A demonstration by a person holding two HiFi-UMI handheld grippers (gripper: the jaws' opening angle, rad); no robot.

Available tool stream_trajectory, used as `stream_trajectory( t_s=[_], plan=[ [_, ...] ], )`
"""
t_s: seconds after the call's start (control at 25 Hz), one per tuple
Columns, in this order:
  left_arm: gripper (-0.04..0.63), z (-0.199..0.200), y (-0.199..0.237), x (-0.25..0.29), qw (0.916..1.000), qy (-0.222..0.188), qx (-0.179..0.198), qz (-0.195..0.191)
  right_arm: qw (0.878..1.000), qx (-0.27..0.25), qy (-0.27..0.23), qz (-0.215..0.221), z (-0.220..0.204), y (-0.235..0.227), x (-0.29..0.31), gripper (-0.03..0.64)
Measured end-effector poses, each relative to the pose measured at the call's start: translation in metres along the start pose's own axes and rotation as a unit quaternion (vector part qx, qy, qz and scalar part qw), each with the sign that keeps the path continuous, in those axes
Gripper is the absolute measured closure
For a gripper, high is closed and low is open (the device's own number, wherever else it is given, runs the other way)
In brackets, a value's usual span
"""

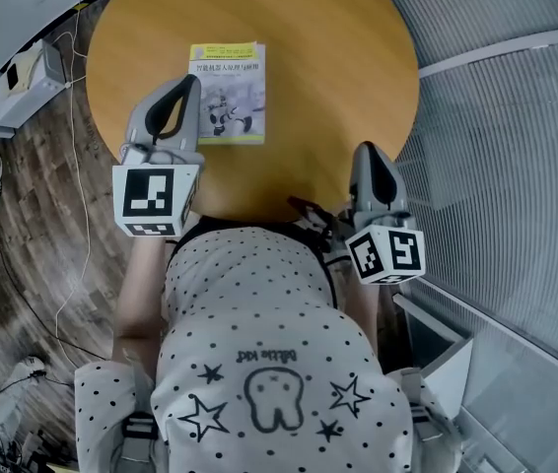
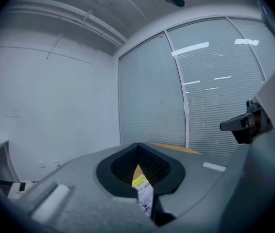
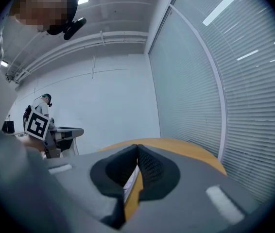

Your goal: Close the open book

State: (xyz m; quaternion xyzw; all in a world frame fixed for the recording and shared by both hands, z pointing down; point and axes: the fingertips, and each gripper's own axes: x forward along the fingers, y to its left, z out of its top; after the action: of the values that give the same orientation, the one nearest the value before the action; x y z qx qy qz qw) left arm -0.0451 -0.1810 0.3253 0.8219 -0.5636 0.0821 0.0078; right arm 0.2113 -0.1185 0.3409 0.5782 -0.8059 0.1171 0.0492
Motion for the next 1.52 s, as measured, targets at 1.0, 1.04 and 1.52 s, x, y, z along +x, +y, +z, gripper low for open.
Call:
stream_trajectory(
  t_s=[1.0, 1.04, 1.52],
  plan=[
    [0.586, 0.010, 0.019, -0.097, 0.9982, -0.025, -0.028, 0.047, 0.999, -0.032, 0.011, 0.005, 0.007, 0.010, -0.021, 0.612],
    [0.586, 0.008, 0.018, -0.099, 0.9982, -0.022, -0.029, 0.048, 0.999, -0.036, 0.015, 0.007, 0.005, 0.011, -0.022, 0.612],
    [0.586, -0.006, 0.010, -0.095, 0.9988, -0.008, -0.033, 0.036, 0.999, -0.038, 0.027, 0.016, -0.007, 0.019, -0.024, 0.613]
  ],
)
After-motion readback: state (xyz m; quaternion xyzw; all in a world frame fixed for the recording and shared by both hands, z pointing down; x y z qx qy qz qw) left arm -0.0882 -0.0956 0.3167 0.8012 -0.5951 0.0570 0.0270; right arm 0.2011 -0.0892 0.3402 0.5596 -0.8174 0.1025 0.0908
